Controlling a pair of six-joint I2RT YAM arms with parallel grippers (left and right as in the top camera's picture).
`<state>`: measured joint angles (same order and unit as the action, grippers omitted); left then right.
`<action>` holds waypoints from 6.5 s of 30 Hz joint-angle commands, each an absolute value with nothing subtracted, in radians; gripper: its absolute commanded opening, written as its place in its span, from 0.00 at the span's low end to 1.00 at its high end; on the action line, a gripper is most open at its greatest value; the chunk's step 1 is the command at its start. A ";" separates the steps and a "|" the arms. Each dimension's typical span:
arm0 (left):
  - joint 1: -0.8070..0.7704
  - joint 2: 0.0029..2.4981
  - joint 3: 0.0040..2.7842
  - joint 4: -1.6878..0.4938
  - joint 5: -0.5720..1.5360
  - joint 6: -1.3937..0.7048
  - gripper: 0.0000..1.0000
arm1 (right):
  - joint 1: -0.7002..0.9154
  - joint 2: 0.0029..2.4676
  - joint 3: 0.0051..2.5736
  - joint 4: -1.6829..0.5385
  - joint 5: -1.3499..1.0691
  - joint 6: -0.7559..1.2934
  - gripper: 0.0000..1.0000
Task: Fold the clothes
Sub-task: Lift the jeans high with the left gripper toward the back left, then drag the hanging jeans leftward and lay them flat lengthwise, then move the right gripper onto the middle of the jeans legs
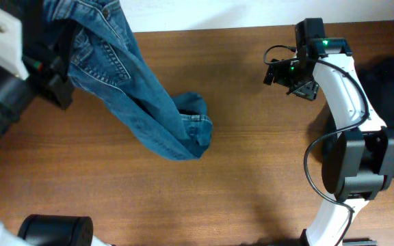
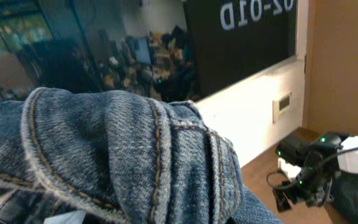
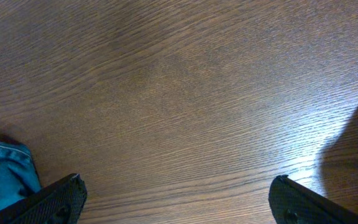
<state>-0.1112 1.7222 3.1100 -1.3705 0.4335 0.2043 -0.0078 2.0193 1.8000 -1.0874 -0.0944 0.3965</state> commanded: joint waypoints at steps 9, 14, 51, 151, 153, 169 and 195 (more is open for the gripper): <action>-0.112 1.657 3.090 -1.408 0.370 0.218 0.01 | -0.007 2.020 1.803 -1.088 -0.648 0.315 1.00; -0.112 1.657 2.992 -1.364 0.163 0.218 0.01 | -0.007 1.994 1.803 -1.135 -1.132 0.238 0.99; -0.504 1.728 2.757 -0.601 0.071 0.375 0.01 | -0.318 1.802 1.803 -1.327 -0.995 0.139 0.99; 0.447 2.112 2.717 -1.649 0.393 0.084 0.99 | -0.109 1.809 1.770 -1.344 -0.698 0.112 0.99; 0.447 2.168 2.717 -1.688 0.395 0.084 0.99 | -0.091 1.809 1.770 -1.343 -0.698 0.112 0.99; 0.424 2.440 2.647 -1.678 0.401 0.075 0.99 | -0.041 1.809 1.770 -1.369 -0.590 0.113 0.99; 0.412 2.605 2.646 -1.608 0.393 0.011 0.99 | 0.348 1.809 1.647 -1.311 -0.544 0.353 0.99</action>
